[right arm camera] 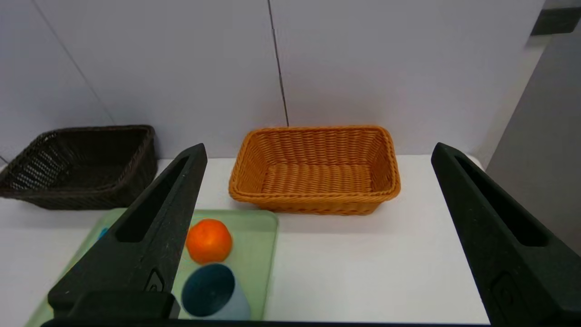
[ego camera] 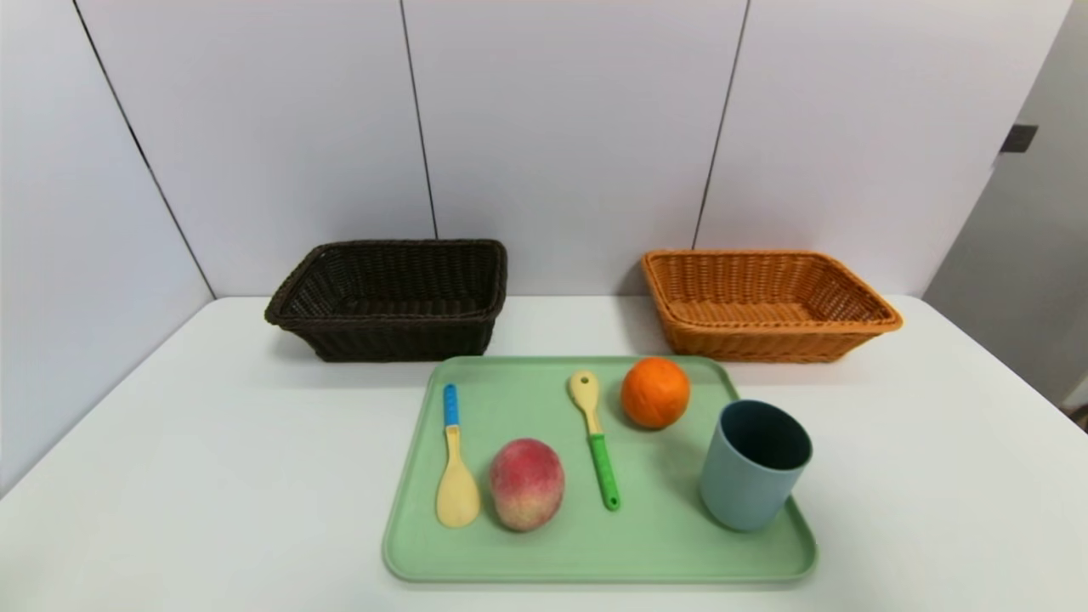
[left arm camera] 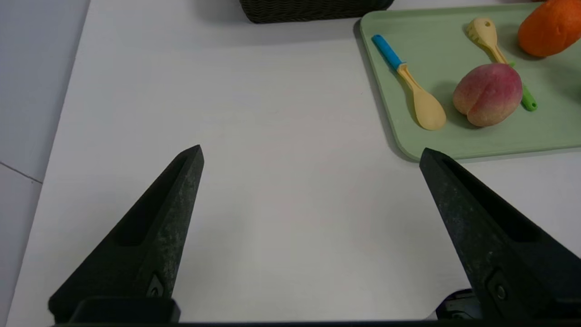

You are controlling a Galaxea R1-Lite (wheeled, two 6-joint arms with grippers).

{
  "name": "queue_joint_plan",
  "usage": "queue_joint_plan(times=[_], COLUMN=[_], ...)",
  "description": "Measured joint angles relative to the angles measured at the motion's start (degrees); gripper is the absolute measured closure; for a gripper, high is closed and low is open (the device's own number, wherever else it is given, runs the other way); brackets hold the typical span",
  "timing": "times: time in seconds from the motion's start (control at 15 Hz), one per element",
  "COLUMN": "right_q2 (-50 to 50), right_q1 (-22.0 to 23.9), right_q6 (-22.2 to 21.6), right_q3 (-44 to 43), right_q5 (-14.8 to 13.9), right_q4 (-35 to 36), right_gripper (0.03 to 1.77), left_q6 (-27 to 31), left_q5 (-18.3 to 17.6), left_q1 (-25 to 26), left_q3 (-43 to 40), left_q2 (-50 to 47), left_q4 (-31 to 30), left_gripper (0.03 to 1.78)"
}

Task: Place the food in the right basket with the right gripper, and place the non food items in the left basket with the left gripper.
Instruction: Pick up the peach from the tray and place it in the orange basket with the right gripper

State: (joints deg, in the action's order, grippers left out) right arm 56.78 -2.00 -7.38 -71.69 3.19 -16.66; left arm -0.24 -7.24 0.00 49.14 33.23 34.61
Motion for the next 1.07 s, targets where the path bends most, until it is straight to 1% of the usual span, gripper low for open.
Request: queue_joint_plan(times=[0.07,0.2,0.27,0.4,0.47,0.53,0.67,0.73,0.93,1.07], right_q2=[3.85,11.54,14.85,20.7,23.11,25.36,28.99,30.26,33.05,34.94], right_q1=[-1.69,-7.67,-11.4,-18.83,-21.94,-25.11,-30.85,-33.06,-38.16,-42.01], right_q6=[-2.62,-8.78,-11.36,-14.62,-15.25,-15.8,-16.96,-17.04,-16.76,-16.69], right_q3=[-5.79,-16.65,-20.48,-25.27,-26.38,-27.1,-27.83,-28.0,-28.25,-29.07], right_q5=[-1.24,-4.51,-5.91,-7.46,-8.59,-10.52,-14.6,-15.29,-15.13,-15.2], right_q4=[-3.71,-12.28,-16.52,-23.99,-26.5,-27.77,-28.73,-29.5,-30.22,-30.09], right_gripper=[0.09,0.09,0.09,0.09,0.09,0.09,0.09,0.09,0.09,0.09], left_q6=[0.13,0.24,0.29,0.38,0.84,2.39,4.46,4.71,4.67,3.9], left_q5=[0.0,-0.04,-0.04,0.0,-0.02,-0.06,-0.37,-1.02,-2.05,-3.58], left_q1=[0.0,0.0,0.0,0.0,-0.05,-0.05,-0.3,-0.71,-1.07,-1.12], left_q3=[-0.02,-1.65,-2.01,-1.02,0.06,0.85,0.94,0.72,1.22,1.82], left_q2=[1.28,2.93,3.4,4.0,4.17,4.28,3.89,3.6,4.23,5.71], left_q4=[-1.37,-5.03,-4.96,-1.62,0.94,2.9,3.23,2.77,1.72,1.66], left_gripper=[0.12,0.12,0.12,0.12,0.12,0.12,0.12,0.12,0.12,0.12])
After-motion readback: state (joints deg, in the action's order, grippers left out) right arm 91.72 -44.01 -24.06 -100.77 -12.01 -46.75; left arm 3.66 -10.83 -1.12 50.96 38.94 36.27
